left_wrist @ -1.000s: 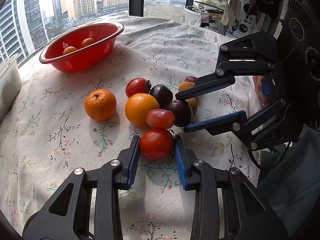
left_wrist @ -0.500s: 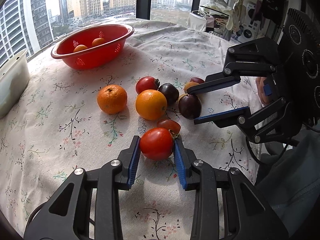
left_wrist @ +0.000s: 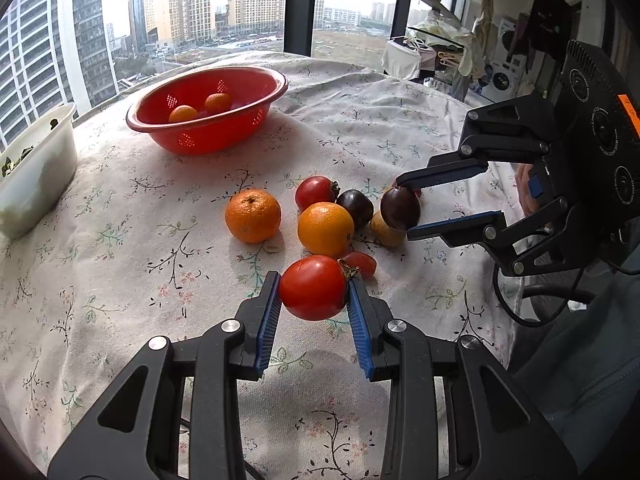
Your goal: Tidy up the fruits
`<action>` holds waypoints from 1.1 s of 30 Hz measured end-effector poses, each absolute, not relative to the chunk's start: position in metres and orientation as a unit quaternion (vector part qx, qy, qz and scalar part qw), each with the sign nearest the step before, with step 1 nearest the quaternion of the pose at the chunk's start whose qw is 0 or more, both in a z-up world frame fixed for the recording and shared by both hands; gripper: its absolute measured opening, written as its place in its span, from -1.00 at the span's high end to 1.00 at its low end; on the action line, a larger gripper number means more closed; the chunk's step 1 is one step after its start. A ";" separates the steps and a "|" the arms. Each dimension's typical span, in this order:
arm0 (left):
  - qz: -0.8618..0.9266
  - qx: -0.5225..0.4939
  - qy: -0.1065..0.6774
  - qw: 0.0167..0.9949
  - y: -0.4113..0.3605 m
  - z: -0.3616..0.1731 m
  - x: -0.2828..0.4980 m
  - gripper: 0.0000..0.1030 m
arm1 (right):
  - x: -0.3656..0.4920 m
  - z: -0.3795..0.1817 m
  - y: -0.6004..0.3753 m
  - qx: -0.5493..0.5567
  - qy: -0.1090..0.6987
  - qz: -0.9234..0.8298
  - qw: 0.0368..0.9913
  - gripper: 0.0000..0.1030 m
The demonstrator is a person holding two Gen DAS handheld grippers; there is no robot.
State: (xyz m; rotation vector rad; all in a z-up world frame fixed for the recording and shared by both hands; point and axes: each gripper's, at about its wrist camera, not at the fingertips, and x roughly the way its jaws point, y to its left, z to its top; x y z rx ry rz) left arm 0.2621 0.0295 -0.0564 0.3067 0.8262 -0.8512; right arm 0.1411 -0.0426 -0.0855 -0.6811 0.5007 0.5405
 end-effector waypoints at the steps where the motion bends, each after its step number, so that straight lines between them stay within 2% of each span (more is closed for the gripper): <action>1: -0.397 0.143 0.385 0.820 0.031 -0.054 0.264 0.40 | 0.142 -0.084 -0.044 -0.325 0.240 0.258 0.878 0.47; 12: -0.377 0.149 0.358 0.841 0.036 -0.019 0.303 0.40 | 0.164 -0.062 -0.070 -0.305 0.223 0.231 0.897 0.47; 23: -0.364 0.168 0.349 0.847 0.005 0.018 0.384 0.40 | 0.217 -0.020 -0.103 -0.278 0.197 0.203 0.918 0.47; 33: -0.334 0.186 0.398 0.834 -0.029 0.002 0.466 0.40 | 0.295 -0.005 -0.110 -0.242 0.254 0.204 0.914 0.47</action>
